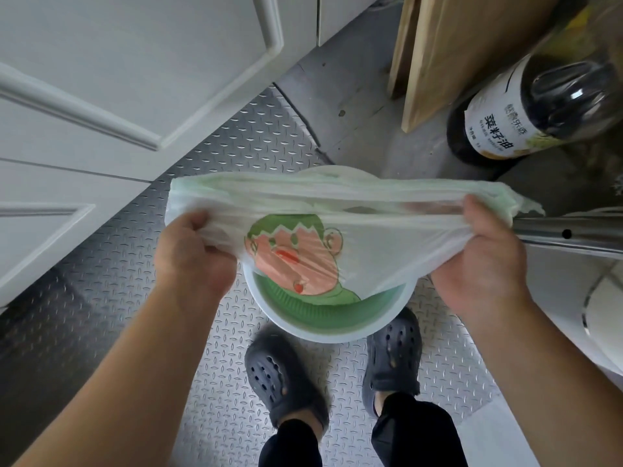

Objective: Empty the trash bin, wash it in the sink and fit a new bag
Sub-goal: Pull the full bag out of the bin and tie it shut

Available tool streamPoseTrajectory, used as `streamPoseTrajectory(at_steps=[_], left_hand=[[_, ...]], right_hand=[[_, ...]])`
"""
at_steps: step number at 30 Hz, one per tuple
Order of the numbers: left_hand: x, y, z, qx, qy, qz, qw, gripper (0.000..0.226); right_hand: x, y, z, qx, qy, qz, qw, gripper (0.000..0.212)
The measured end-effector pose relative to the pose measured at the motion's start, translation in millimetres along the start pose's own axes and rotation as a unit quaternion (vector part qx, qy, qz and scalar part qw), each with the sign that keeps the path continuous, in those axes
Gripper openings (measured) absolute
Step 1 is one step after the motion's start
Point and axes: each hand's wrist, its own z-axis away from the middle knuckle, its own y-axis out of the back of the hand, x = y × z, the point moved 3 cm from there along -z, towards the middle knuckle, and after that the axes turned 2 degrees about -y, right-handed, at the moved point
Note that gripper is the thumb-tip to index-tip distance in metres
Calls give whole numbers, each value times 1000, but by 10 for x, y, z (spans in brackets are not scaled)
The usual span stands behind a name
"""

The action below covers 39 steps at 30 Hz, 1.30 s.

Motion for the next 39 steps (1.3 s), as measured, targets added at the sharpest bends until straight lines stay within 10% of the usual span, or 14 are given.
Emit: streamPoseTrajectory(at_steps=[12, 24, 28, 34, 39], left_hand=[[-105, -174, 199, -81, 59, 153, 983, 43], [-355, -389, 326, 1, -93, -182, 979, 23], [-483, -482, 391, -48, -127, -260, 956, 18], [-588, -499, 421, -81, -145, -330, 929, 16], [-602, -512, 454, -89, -168, -357, 914, 12]], right_hand=[[57, -196, 6, -43, -4, -207, 978, 14], [127, -522, -96, -124, -30, 224, 966, 28], [111, -605, -160, -97, 69, 421, 899, 17], [217, -830, -215, -92, 166, 429, 883, 21], [480, -983, -252, -99, -22, 381, 919, 32]])
